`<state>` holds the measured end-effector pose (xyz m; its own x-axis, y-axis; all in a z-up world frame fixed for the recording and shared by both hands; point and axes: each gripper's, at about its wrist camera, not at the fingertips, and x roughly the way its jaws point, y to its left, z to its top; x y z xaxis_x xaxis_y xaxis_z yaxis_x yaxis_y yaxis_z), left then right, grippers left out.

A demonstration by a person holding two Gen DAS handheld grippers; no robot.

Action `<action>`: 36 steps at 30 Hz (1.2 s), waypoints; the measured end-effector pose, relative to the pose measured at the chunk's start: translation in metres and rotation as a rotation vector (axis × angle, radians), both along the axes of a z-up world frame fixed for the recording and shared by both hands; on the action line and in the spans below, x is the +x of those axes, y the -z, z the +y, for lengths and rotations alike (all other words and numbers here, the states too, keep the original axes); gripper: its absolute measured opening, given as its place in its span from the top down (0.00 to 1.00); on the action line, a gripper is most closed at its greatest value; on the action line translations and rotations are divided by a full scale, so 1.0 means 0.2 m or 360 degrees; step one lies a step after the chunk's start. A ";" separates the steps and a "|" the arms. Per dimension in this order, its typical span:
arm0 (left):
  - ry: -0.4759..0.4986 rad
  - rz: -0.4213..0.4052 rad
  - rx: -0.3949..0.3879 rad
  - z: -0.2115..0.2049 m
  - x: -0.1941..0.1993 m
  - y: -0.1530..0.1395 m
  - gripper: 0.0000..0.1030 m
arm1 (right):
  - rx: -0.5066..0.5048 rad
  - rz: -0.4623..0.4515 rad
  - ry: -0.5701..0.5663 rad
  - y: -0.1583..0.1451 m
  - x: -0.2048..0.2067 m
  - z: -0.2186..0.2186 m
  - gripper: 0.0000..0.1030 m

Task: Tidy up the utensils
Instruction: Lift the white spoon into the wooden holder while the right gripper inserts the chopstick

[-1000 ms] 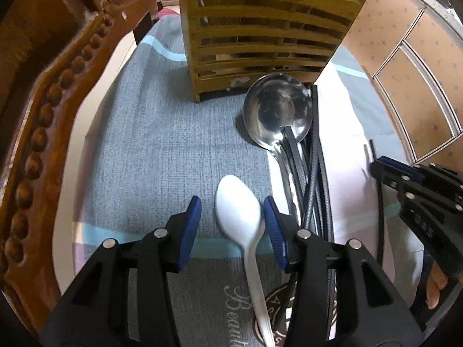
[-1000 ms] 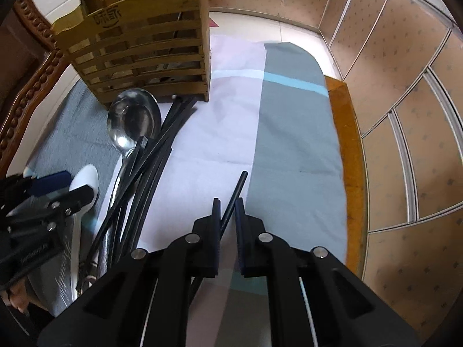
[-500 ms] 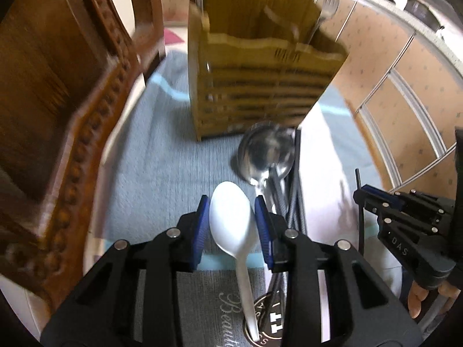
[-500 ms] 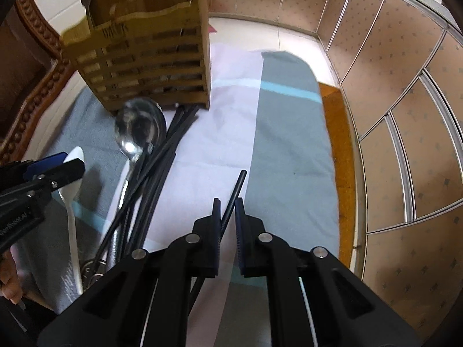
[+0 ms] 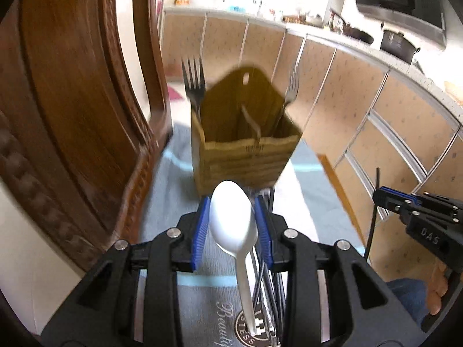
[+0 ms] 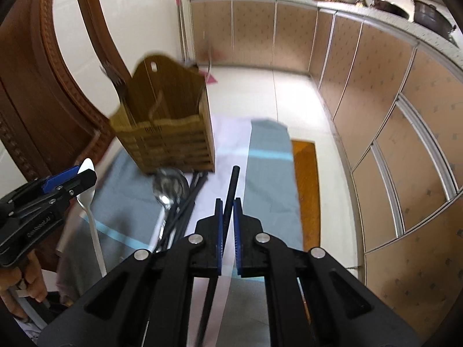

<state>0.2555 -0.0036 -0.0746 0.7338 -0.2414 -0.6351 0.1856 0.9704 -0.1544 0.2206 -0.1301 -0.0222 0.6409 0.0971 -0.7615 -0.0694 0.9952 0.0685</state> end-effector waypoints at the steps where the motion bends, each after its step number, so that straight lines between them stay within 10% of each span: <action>1: -0.0023 -0.0056 0.0015 0.00 -0.02 -0.04 0.70 | 0.0005 -0.0045 0.0005 -0.05 -0.02 -0.01 0.93; 13: -0.0163 -0.0316 0.0022 0.05 -0.13 -0.25 0.70 | 0.0055 -0.0274 0.0015 -0.29 -0.10 -0.06 0.94; 25: -0.0321 -0.0606 0.0027 0.05 0.16 -0.61 0.70 | 0.0150 -0.0490 -0.0032 -0.67 0.09 -0.06 0.94; 36: -0.0431 -0.0703 0.0063 -0.01 0.47 -0.55 0.70 | 0.0190 -0.0586 -0.0095 -0.81 0.42 0.02 0.94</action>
